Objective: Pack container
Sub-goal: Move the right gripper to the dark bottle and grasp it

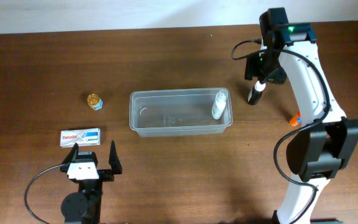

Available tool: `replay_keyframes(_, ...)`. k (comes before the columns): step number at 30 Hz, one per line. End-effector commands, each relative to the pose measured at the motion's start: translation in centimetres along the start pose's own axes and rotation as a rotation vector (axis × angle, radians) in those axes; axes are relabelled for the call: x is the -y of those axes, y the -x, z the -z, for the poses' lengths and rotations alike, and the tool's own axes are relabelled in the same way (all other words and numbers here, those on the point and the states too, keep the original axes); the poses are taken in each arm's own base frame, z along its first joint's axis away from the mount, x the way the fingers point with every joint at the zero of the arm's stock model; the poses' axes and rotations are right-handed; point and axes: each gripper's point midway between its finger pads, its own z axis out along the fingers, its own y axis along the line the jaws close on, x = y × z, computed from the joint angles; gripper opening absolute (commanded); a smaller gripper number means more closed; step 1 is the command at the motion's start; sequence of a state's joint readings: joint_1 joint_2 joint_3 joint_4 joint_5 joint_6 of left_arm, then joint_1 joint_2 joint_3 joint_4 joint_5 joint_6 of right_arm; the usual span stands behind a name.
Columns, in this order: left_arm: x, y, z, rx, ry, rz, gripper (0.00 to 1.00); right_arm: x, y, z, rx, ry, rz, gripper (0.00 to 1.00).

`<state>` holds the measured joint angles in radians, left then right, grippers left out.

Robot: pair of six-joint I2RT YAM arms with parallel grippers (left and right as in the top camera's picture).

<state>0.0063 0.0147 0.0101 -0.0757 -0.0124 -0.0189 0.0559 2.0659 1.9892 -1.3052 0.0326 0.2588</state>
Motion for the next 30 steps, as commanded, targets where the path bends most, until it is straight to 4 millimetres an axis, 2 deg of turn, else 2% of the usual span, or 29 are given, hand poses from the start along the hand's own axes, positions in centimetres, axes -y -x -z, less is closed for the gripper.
replay_keyframes(1,-0.2,-0.1,0.0,0.000,0.007,-0.015,0.99,1.3,-0.2,-2.4,-0.043,-0.011,-0.037,0.64)
replay_keyframes(9,-0.2,-0.1,0.0,0.000,0.007,-0.015,0.99,1.2,-0.8,-6.4,-0.115,-0.007,-0.041,0.64)
replay_keyframes(14,-0.2,-0.1,0.0,0.000,0.007,-0.015,0.99,0.7,-0.8,-7.7,-0.134,0.016,-0.043,0.63)
replay_keyframes(30,-0.2,-0.1,0.0,0.000,0.007,-0.015,0.99,2.0,0.2,-7.5,-0.125,0.088,-0.080,0.63)
